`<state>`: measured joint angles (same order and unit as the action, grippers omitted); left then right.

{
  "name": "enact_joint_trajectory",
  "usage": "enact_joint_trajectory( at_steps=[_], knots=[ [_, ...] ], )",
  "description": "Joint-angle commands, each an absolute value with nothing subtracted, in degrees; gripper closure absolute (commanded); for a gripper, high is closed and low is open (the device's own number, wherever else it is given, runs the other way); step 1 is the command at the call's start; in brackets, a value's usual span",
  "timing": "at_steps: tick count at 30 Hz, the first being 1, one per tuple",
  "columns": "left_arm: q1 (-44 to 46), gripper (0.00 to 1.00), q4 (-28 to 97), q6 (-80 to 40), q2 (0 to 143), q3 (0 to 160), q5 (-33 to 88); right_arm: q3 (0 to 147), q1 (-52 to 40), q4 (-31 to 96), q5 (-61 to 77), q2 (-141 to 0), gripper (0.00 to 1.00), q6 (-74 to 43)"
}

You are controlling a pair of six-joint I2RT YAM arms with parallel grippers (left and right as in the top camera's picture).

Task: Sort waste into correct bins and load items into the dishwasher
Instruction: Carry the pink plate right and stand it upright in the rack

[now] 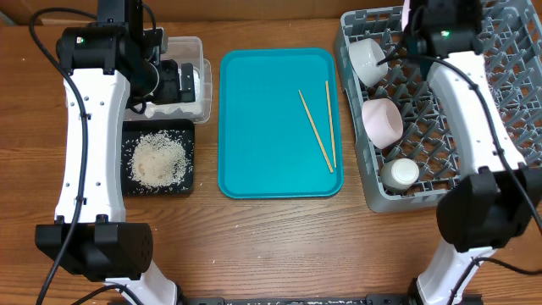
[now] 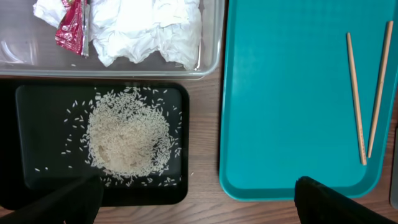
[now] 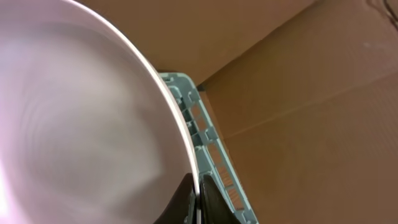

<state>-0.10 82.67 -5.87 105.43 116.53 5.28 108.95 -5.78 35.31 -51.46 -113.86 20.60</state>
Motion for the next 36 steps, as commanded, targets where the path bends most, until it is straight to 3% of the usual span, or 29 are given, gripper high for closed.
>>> enact_joint_trajectory(
  at_steps=[1, 13, 17, 21, 25, 29, 32, 34, 36],
  knots=[
    [0.0, 0.00, 82.5, -5.8, 104.3, 117.4, 4.9, 106.5, -6.0, 33.2, -53.1, -116.1, 0.96, 24.4],
    [0.0, 0.00, 82.5, -5.8, 104.3, 117.4, 4.9, 104.2, -5.8, 33.3, -53.9, -119.0, 0.93, 22.0],
    [0.0, 0.00, 82.5, -5.8, 104.3, 117.4, 4.9, 104.3, -5.8, 34.0, -53.9, -118.5, 0.32, 15.3],
    [0.0, 0.00, 82.5, -5.8, 104.3, 117.4, 4.9, 104.6, -6.4, 36.9, -52.0, -116.1, 0.09, 11.1],
    [0.0, 0.00, 82.5, -5.8, 104.3, 117.4, 4.9, 106.4, -7.7, 43.4, -38.6, -110.4, 0.00, 6.7],
    [0.0, 0.00, 82.5, -5.8, 104.3, 117.4, 4.9, 106.8, -8.4, 49.2, -21.0, -104.6, 0.00, -3.0],
    [0.0, 0.00, 82.5, -5.8, 104.3, 117.4, 4.9, 106.8, -8.4, 51.9, 0.8, -102.3, 0.00, -4.9],
    [0.0, 0.00, 82.5, -5.8, 104.3, 117.4, 4.9, 106.7, -8.5, 52.7, 14.9, -102.5, 0.06, -4.3],
    [0.0, 0.00, 82.5, -5.8, 104.3, 117.4, 4.9, 105.8, -9.4, 52.6, 19.2, -103.3, 0.13, -4.3]
  ],
)
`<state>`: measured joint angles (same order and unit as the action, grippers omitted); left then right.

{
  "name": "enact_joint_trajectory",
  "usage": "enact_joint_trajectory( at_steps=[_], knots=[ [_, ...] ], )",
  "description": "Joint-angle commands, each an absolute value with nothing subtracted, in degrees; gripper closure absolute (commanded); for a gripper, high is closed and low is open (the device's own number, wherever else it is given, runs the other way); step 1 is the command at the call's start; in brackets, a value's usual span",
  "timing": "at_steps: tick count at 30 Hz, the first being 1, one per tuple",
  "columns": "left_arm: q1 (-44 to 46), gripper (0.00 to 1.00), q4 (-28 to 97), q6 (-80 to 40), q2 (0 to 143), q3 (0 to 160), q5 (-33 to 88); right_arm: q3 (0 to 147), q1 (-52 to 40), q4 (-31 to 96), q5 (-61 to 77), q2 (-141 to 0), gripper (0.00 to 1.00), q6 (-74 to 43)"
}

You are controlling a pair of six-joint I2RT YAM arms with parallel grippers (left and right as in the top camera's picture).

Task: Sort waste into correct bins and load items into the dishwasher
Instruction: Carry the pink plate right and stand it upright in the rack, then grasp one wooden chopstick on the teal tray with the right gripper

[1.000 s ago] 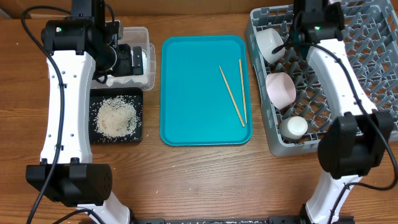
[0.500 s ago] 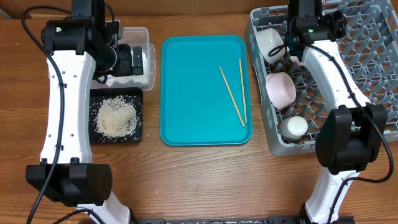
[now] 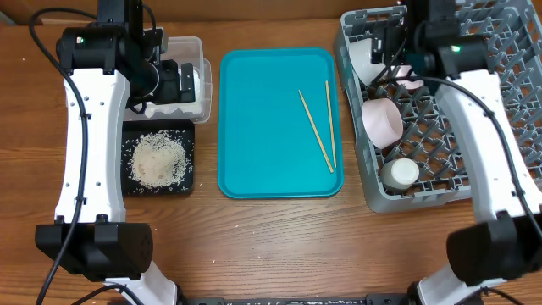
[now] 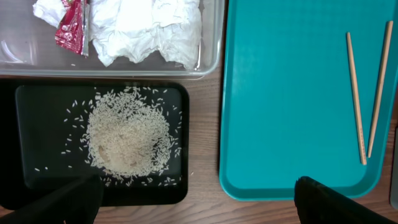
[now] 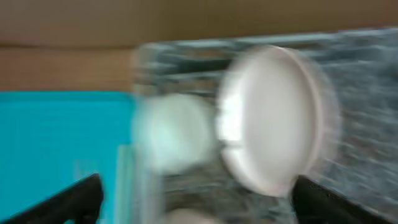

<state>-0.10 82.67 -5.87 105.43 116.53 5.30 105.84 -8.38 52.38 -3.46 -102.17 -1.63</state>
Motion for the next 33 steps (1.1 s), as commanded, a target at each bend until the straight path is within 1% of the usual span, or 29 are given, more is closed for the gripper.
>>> enact_joint_trajectory(
  at_steps=[1, 5, 8, 12, 14, 15, 16, 18, 19, 29, 33],
  knots=[
    [0.0, 0.00, 82.5, -5.8, 104.3, 117.4, 4.9, 105.3, -10.3, 52.5, 18.8, -103.8, 0.14, -4.3],
    [0.0, 0.00, 82.5, -5.8, 104.3, 117.4, 4.9, 102.7, -15.1, 53.3, 11.7, -105.7, 0.19, -4.6],
    [0.0, 0.00, 82.5, -5.8, 104.4, 117.4, 4.9, 99.6, -19.8, 54.0, 6.0, -107.5, 0.30, -4.5],
    [0.0, 0.00, 82.5, -5.8, 104.4, 117.4, 4.9, 95.8, -23.0, 53.9, -0.8, -109.3, 0.33, -4.5],
    [0.0, 0.00, 82.5, -5.8, 104.3, 117.4, 4.9, 94.5, -23.8, 54.0, -1.7, -110.6, 0.35, -4.5],
    [0.0, 0.00, 82.5, -5.8, 104.4, 117.4, 4.9, 93.9, -24.1, 54.0, -1.4, -111.2, 0.38, -4.5],
    [0.0, 0.00, 82.5, -5.8, 104.3, 117.4, 4.9, 93.3, -24.4, 54.2, -1.3, -111.8, 0.44, -4.5],
    [0.0, 0.00, 82.5, -5.8, 104.4, 117.4, 4.9, 91.7, -24.7, 54.1, -1.5, -113.0, 0.53, -4.5],
    [0.0, 0.00, 82.5, -5.8, 104.4, 117.4, 4.9, 91.0, -24.7, 53.9, -1.5, -113.3, 0.55, -4.5],
    [0.0, 0.00, 82.5, -5.8, 104.4, 117.4, 4.9, 81.1, -24.7, 49.3, -1.7, -115.8, 0.55, -4.5],
    [0.0, 0.00, 82.5, -5.8, 104.4, 117.4, 4.9, 79.8, -24.8, 48.5, -1.7, -115.9, 0.55, -4.5]
  ],
)
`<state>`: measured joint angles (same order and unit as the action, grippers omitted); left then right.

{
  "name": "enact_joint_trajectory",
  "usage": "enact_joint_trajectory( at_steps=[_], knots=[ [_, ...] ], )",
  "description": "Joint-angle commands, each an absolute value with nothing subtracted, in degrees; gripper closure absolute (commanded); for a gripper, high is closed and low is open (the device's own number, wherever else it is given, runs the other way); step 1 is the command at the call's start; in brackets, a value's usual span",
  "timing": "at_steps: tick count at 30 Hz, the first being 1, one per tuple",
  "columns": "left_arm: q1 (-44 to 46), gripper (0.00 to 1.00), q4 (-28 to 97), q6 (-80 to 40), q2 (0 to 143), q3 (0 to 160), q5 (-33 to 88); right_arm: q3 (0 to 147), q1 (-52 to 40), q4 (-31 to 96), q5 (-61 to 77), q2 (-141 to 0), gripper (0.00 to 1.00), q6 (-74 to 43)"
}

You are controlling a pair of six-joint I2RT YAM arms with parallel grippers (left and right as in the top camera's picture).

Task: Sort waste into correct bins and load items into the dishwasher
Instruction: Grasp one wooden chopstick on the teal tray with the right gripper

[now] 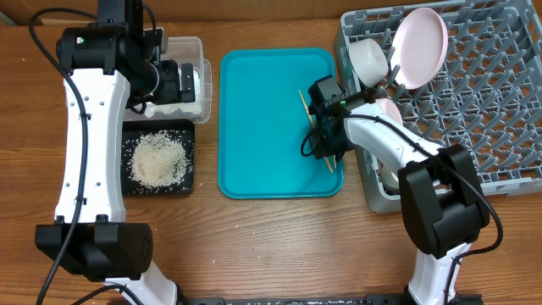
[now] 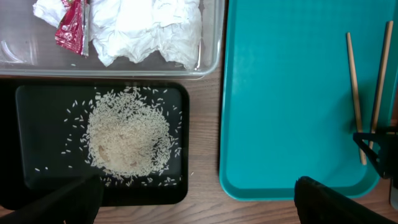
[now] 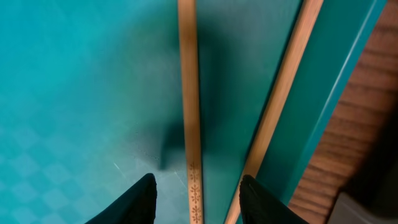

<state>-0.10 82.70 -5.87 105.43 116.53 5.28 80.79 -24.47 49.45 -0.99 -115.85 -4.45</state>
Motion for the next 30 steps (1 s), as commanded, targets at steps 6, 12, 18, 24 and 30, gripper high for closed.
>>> enact_joint_trajectory(
  at_steps=[6, 12, 18, 24, 30],
  knots=[
    [0.0, 0.00, 82.5, -5.8, 104.4, 117.4, 4.9, 77.8, -24.8, 47.1, -1.7, -115.9, 0.59, -4.5],
    [0.0, 0.00, 82.5, -5.8, 104.4, 117.4, 4.9, 76.9, -24.8, 47.1, -1.4, -115.9, 0.78, -4.6],
    [-0.2, 0.00, 82.5, -5.8, 104.4, 117.4, 4.9, 76.9, -24.8, 48.3, -1.0, -115.9, 0.96, -4.8],
    [0.1, 0.00, 82.5, -5.8, 104.4, 117.4, 4.9, 81.5, -25.7, 52.7, 2.1, -115.2, 0.96, -4.8],
    [0.2, 0.00, 82.5, -5.8, 104.4, 117.4, 4.9, 91.9, -25.7, 60.7, 4.8, -111.0, 0.96, -4.8]
  ],
)
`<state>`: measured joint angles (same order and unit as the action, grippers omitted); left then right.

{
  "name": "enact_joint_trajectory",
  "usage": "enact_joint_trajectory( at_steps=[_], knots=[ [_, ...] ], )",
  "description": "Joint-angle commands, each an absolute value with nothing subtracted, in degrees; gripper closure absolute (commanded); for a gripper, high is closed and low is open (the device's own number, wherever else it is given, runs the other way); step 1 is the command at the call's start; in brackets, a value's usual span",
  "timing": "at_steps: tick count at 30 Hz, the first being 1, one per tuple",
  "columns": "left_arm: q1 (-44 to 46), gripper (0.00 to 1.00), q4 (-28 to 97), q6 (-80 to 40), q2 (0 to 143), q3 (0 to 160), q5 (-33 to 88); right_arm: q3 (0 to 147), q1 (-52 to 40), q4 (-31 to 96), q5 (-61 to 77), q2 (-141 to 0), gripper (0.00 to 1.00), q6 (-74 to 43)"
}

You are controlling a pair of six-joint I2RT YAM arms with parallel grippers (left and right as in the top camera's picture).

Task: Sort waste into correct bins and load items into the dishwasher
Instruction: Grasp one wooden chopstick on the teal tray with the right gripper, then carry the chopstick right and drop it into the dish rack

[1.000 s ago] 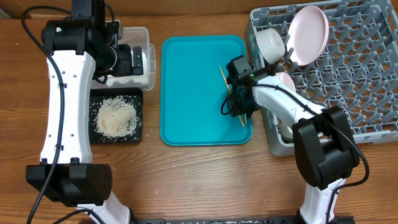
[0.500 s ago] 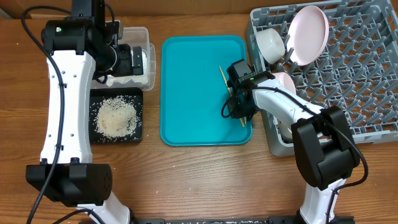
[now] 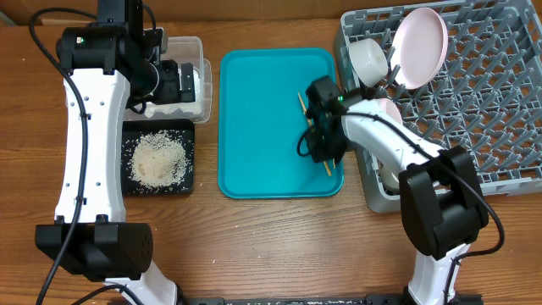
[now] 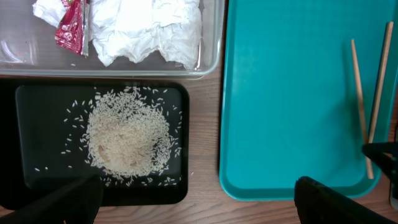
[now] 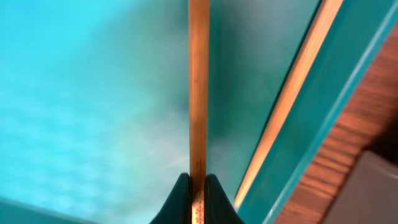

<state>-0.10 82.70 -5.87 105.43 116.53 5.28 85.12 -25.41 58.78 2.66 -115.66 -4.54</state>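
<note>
Two wooden chopsticks lie on the right side of the teal tray (image 3: 262, 119). My right gripper (image 3: 323, 146) is down on the tray and shut on the left chopstick (image 5: 199, 87), its fingers (image 5: 214, 196) pinching it near the front end. The other chopstick (image 5: 298, 99) rests along the tray's right rim. Up by the clear bin, my left gripper (image 4: 199, 202) hangs open and holds nothing. In the left wrist view both chopsticks (image 4: 360, 106) show at the right edge.
The grey dish rack (image 3: 491, 127) at the right holds a pink plate (image 3: 421, 36), a white bowl (image 3: 369, 58) and a pink cup (image 3: 388, 112). A black tray of rice (image 4: 124, 134) and a clear bin (image 4: 211, 37) of crumpled tissue sit at the left.
My right gripper, open astride the left chopstick before, is now shut on it. That chopstick has shifted slightly toward the tray's front right. The left arm has not moved.
My right gripper was shut on the pink plate's rim at the back of the rack. Then it was off the plate, which stood in the rack. Then it stood open over the chopsticks on the tray, and now grips one.
</note>
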Motion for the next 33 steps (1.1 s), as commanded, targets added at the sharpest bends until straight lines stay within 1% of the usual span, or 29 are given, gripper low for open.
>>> enact_joint_trajectory(
  at_steps=[1, 7, 9, 13, 17, 22, 26, 30, 33],
  knots=[
    [0.2, 0.00, 82.5, -5.8, 104.4, 117.4, 4.9, 93.7, -25.6, 62.1, 4.8, -110.0, 0.96, -4.8],
    [-0.1, 0.00, 82.5, -5.8, 104.4, 117.4, 4.9, 102.3, -23.1, 72.0, 1.2, -101.8, 0.96, -4.8],
    [-0.1, 0.00, 82.5, -5.8, 104.4, 117.4, 4.9, 102.4, -21.7, 74.7, -1.4, -98.8, 0.96, -5.3],
    [0.1, 0.00, 82.5, -5.8, 104.4, 117.4, 4.9, 102.3, -18.0, 81.9, -11.2, -93.6, 0.96, -11.9],
    [0.0, 0.00, 82.5, -5.8, 104.4, 117.4, 4.9, 100.6, -14.3, 85.7, -16.8, -90.9, 0.96, -12.7],
    [-0.1, 0.00, 82.5, -5.8, 104.4, 117.4, 4.9, 94.3, -10.3, 83.2, -23.5, -91.4, 0.96, -12.6],
    [-0.1, 0.00, 82.5, -5.8, 104.4, 117.4, 4.9, 85.7, -6.8, 77.9, -29.1, -91.7, 0.96, -8.8],
    [0.0, 0.00, 82.5, -5.8, 104.4, 117.4, 4.9, 78.1, -3.9, 70.0, -29.0, -91.7, 0.96, -2.9],
    [0.0, 0.00, 82.5, -5.8, 104.4, 117.4, 4.9, 75.0, -2.6, 65.8, -28.9, -91.7, 0.96, -1.3]
  ],
)
